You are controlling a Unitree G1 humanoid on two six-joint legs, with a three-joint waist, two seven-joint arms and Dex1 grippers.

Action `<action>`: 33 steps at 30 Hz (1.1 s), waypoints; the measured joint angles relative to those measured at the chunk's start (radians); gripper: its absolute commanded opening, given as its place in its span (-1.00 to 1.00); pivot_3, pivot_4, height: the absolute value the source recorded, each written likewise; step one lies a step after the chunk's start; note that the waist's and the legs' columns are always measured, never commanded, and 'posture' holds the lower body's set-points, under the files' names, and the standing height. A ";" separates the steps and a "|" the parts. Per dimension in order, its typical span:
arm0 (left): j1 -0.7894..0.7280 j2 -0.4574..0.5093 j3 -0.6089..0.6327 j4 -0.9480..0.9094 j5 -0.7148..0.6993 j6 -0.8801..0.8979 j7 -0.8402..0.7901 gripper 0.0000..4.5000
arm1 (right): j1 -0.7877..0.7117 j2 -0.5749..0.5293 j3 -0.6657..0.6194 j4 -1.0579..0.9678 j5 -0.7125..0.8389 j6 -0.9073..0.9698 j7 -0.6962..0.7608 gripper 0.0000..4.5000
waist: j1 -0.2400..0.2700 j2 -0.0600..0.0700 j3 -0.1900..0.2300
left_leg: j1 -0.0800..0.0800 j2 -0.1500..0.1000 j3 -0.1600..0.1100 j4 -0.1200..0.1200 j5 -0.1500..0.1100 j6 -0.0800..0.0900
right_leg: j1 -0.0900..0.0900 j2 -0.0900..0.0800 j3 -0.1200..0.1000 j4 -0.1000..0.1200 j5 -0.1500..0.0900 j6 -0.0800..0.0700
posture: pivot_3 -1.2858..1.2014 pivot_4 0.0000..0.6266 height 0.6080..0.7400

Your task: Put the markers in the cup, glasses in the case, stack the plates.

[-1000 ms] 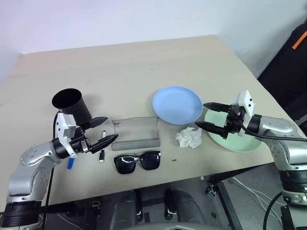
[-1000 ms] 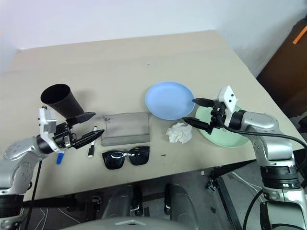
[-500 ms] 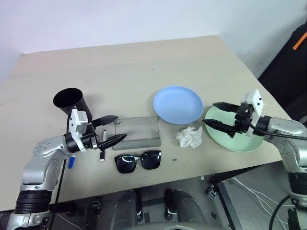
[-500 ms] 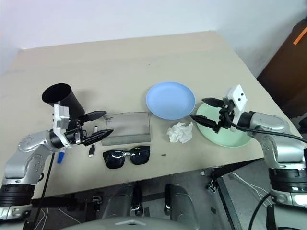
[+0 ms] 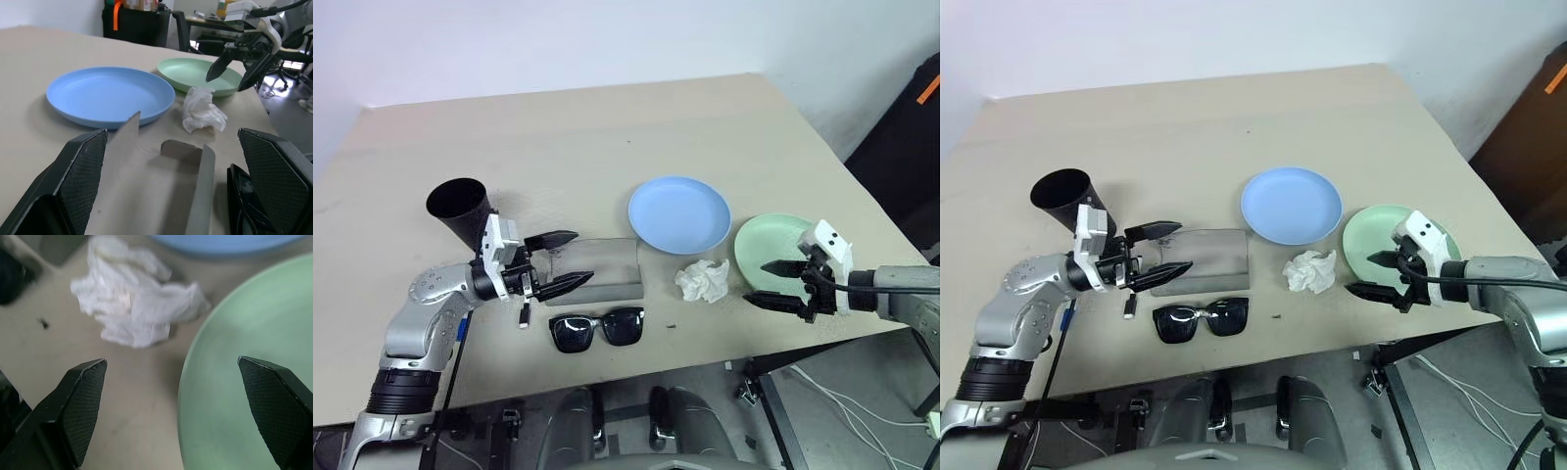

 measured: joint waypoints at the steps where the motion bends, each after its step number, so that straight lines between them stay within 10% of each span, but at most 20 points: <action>1: 0.002 -0.001 -0.003 0.003 0.004 0.000 -0.001 1.00 | 0.000 0.000 0.010 0.000 -0.008 -0.003 0.000 0.84 | 0.000 0.000 0.000 | 0.000 0.000 0.000 0.000 0.000 0.000 | 0.000 0.000 0.000 0.000 0.000 0.000 | 0.03 -0.52 1.00; 13: 0.012 -0.025 -0.012 0.014 0.043 -0.016 -0.001 1.00 | -0.014 -0.043 0.071 0.009 -0.091 -0.046 0.017 -0.99 | 0.000 0.000 0.000 | 0.000 0.000 0.000 0.000 0.000 0.000 | 0.000 0.000 0.000 0.000 0.000 0.000 | 0.03 -0.52 1.00; 26: -0.015 -0.052 -0.019 0.080 0.064 -0.044 -0.007 1.00 | -0.116 -0.083 -0.163 -0.011 0.041 0.001 0.044 -1.00 | -0.002 -0.001 0.001 | 0.000 0.000 -0.001 0.000 0.000 0.000 | -0.001 0.001 0.000 0.000 0.000 0.000 | 0.03 -0.52 1.00; 33: -0.003 -0.050 -0.008 0.110 0.073 -0.089 -0.006 1.00 | -0.397 0.020 -0.024 0.094 -0.002 -0.147 0.059 -1.00 | -0.008 -0.001 0.001 | 0.000 0.000 -0.001 0.000 0.000 0.000 | 0.000 0.002 0.000 0.000 0.000 0.000 | 0.03 -0.52 1.00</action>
